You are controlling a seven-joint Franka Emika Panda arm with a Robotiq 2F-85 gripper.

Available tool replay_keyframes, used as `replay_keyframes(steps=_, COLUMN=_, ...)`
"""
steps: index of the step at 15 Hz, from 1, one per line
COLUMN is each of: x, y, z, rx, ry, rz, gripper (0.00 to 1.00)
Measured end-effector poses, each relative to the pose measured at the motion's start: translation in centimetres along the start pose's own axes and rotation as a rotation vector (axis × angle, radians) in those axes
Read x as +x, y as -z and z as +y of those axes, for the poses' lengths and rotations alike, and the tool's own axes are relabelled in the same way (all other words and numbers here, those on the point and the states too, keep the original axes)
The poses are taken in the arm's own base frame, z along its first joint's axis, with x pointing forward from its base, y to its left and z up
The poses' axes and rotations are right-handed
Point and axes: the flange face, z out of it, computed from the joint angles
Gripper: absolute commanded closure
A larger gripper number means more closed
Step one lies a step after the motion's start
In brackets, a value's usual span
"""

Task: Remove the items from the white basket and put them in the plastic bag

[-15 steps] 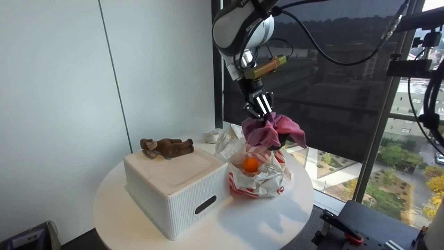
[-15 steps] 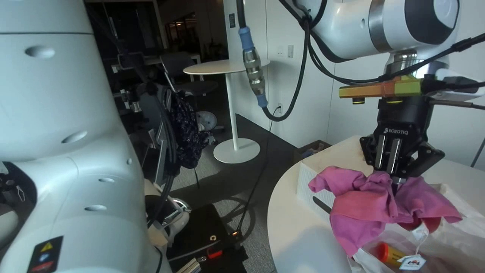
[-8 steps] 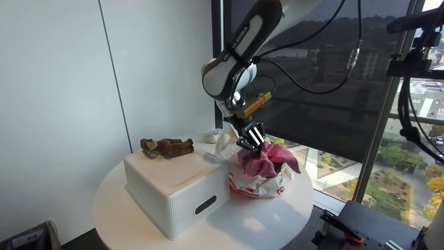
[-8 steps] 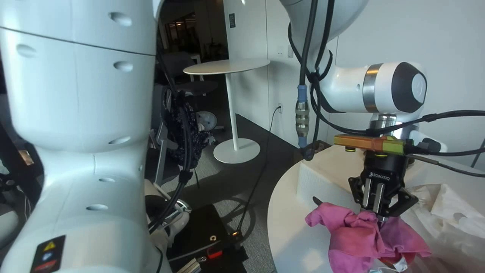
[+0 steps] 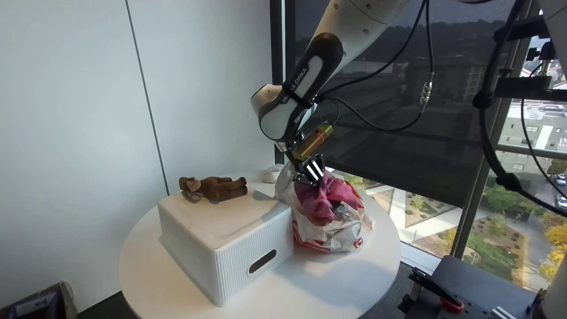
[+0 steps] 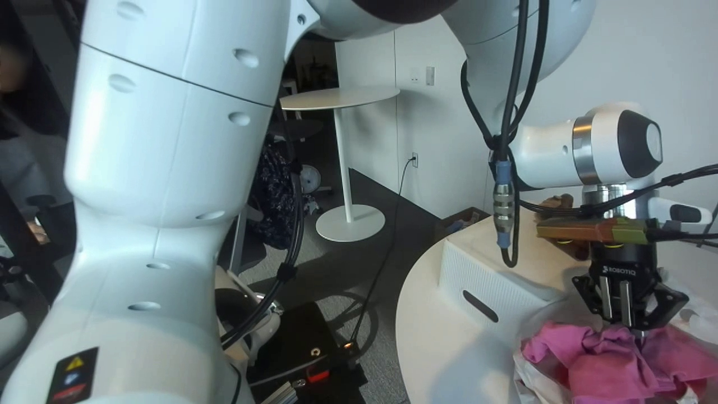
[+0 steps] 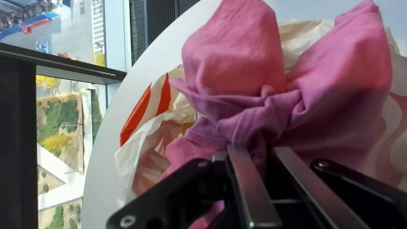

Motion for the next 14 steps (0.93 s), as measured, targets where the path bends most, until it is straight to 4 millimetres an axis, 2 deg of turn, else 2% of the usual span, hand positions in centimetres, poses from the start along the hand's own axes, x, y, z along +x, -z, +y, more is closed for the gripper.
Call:
replay_keyframes(steps=3, x=1.3, y=0.5, z=-0.1, rx=0.017, ry=-0.024, rz=0.065, gripper=0.96)
replay_keyframes(steps=5, x=2.0, y=-0.3, z=-1.1, rx=0.03, ry=-0.026, rz=0.093, gripper=0.96)
replay_keyframes(steps=7, x=2.7, y=-2.2, z=-2.4, rx=0.041, ry=-0.024, rz=0.107, gripper=0.96)
replay_keyframes(steps=10, x=3.4, y=-6.3, z=-4.3, rx=0.041, ry=-0.022, rz=0.097, gripper=0.96)
replay_keyframes(steps=11, x=3.4, y=-7.8, z=-4.7, rx=0.034, ry=-0.022, rz=0.087, gripper=0.81)
replay_keyframes(steps=12, x=3.4, y=-9.2, z=-5.0, rx=0.027, ry=-0.022, rz=0.077, gripper=0.59)
replay_keyframes(steps=14, x=3.3, y=-11.3, z=-5.5, rx=0.015, ry=-0.026, rz=0.059, gripper=0.56)
